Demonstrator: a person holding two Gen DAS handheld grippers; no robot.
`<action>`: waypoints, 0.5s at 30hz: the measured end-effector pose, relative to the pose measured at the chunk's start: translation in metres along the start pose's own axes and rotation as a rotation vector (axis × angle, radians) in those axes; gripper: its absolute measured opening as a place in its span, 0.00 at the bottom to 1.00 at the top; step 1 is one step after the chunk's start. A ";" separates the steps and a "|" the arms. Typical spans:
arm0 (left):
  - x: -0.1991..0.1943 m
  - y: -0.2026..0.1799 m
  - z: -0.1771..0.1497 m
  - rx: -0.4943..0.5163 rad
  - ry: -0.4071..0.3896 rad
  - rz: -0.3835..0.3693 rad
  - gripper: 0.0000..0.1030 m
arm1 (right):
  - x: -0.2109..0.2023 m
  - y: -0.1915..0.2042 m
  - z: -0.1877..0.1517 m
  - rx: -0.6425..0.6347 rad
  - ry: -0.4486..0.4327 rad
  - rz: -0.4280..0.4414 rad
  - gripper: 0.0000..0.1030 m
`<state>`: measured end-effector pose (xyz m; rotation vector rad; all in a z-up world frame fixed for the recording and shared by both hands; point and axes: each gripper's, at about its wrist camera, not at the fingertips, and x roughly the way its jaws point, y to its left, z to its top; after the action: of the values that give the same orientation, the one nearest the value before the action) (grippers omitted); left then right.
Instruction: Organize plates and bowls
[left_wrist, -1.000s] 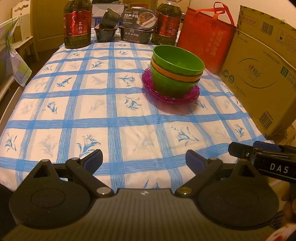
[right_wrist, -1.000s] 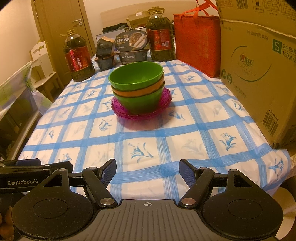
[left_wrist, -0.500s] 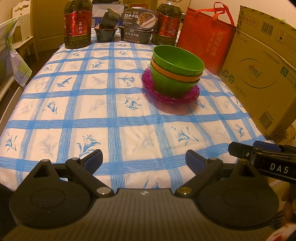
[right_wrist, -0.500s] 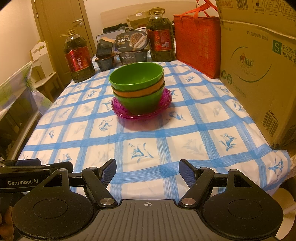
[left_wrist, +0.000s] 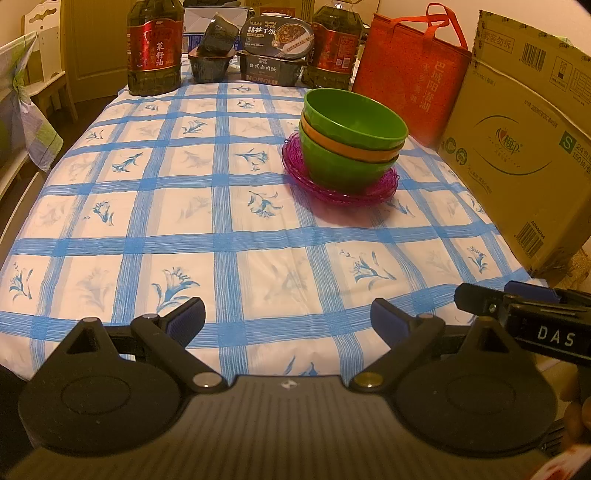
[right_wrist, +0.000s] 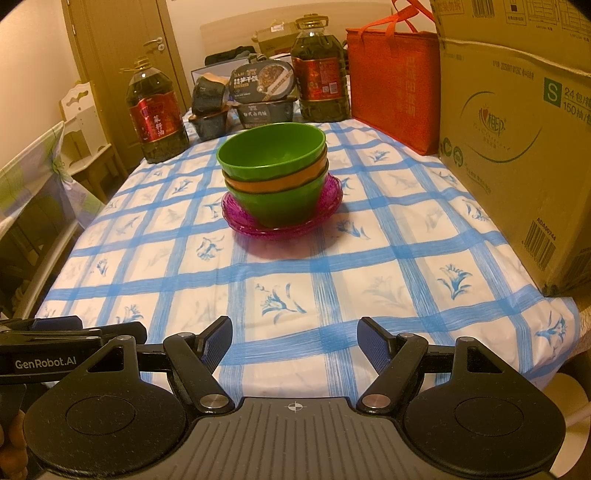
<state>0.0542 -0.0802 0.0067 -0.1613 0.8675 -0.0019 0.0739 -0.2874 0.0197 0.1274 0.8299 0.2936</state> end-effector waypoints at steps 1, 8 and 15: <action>0.000 0.000 0.000 0.000 0.001 0.000 0.92 | 0.000 0.000 0.000 0.000 0.000 0.000 0.72; 0.000 0.000 0.000 -0.001 0.001 0.000 0.92 | 0.000 0.000 0.000 0.000 0.000 0.000 0.72; -0.001 -0.002 -0.004 -0.005 -0.015 0.001 0.93 | 0.000 0.000 0.000 0.000 0.000 0.000 0.72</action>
<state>0.0507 -0.0827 0.0048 -0.1652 0.8531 0.0019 0.0739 -0.2872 0.0199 0.1273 0.8300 0.2935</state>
